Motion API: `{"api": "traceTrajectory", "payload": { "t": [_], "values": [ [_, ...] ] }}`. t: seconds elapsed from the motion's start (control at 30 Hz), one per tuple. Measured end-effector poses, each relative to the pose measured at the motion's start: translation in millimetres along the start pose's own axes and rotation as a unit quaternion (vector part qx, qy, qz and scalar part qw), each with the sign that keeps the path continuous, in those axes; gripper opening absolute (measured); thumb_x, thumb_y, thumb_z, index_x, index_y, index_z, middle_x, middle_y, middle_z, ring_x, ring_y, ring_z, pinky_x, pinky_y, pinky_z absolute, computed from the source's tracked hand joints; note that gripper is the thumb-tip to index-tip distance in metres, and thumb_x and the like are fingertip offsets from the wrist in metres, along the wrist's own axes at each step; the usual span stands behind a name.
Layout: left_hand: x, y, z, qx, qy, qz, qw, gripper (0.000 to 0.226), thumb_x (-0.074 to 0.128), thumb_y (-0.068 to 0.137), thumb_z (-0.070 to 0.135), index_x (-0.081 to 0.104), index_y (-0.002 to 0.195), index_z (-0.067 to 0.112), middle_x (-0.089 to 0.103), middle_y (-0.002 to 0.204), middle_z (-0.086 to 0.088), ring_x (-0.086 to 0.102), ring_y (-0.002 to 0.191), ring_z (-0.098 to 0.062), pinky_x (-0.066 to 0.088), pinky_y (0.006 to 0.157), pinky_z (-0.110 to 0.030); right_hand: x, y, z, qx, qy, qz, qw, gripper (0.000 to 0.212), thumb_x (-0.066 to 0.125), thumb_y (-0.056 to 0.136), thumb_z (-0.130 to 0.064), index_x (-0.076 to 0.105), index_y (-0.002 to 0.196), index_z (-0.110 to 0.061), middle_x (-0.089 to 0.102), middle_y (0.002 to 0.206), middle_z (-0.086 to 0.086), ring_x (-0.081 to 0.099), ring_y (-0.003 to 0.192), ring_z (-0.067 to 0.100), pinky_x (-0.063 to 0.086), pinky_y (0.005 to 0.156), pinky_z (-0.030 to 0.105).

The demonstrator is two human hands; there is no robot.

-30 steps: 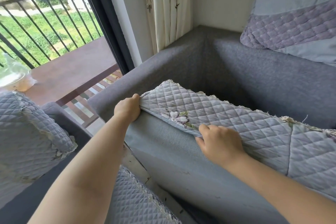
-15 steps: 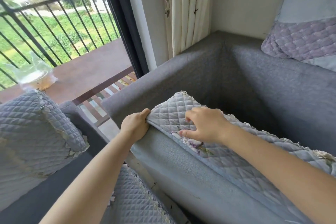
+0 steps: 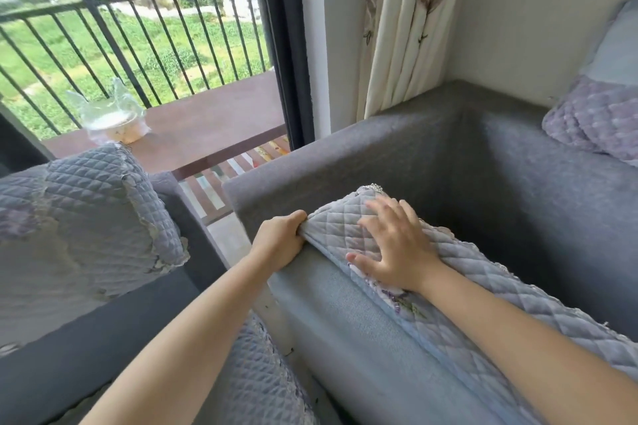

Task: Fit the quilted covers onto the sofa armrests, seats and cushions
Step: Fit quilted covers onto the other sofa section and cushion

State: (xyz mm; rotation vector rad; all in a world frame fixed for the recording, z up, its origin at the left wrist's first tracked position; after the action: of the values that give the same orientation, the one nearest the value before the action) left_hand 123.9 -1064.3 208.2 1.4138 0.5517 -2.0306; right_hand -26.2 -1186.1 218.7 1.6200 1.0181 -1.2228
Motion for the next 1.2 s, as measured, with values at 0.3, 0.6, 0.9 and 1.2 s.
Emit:
{"api": "traceTrajectory", "payload": {
  "t": [0.3, 0.6, 0.9, 1.2],
  "values": [
    [31, -56, -50, -0.078, -0.353, -0.150, 0.920, 0.065, 0.054, 0.074, 0.051, 0.038, 0.131, 0.024, 0.055, 0.118, 0.009, 0.052, 0.115, -0.011, 0.042, 0.096, -0.027, -17, 39, -32, -0.025, -0.130, -0.085, 0.987, 0.069, 0.032, 0.083, -0.067, 0.043, 0.122, -0.012, 0.050, 0.122, 0.011, 0.046, 0.113, 0.026, 0.041, 0.086, 0.035],
    [32, -53, -61, -0.063, -0.331, -0.140, 0.931, 0.051, 0.059, 0.087, 0.016, 0.042, 0.132, 0.032, 0.059, 0.111, 0.013, 0.055, 0.102, -0.002, 0.045, 0.074, -0.009, -5, 93, -70, 0.017, -0.193, -0.152, 0.969, 0.026, 0.045, 0.089, -0.016, 0.057, 0.111, -0.009, 0.059, 0.119, 0.008, 0.056, 0.109, 0.027, 0.044, 0.079, 0.030],
    [54, -35, -60, -0.044, -0.323, -0.093, 0.941, 0.021, 0.060, 0.081, 0.007, 0.064, 0.102, 0.007, 0.056, 0.105, 0.006, 0.060, 0.105, -0.024, 0.047, 0.095, -0.038, -7, 101, -61, 0.008, -0.126, -0.166, 0.978, 0.018, 0.040, 0.090, -0.012, 0.055, 0.082, -0.008, 0.059, 0.115, 0.015, 0.055, 0.104, 0.032, 0.039, 0.073, 0.030],
    [64, -24, -57, -0.090, -0.511, -0.109, 0.848, 0.020, 0.066, 0.073, 0.005, 0.057, 0.080, 0.021, 0.058, 0.076, 0.006, 0.053, 0.075, -0.008, 0.042, 0.066, -0.010, 9, 72, -103, -0.126, -0.007, -0.180, 0.976, 0.017, 0.047, 0.088, -0.018, 0.058, 0.096, -0.007, 0.063, 0.105, 0.015, 0.056, 0.092, 0.029, 0.030, 0.067, 0.028]
  ]
}}
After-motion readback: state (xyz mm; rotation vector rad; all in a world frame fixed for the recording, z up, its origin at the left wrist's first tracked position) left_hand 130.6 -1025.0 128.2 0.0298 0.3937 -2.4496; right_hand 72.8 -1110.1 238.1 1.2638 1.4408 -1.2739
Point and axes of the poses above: each hand's wrist, its own y-axis towards the middle knuckle, its own x-axis out of the palm, z = x × y, the point moved 1 cm from there along y, towards the middle knuckle
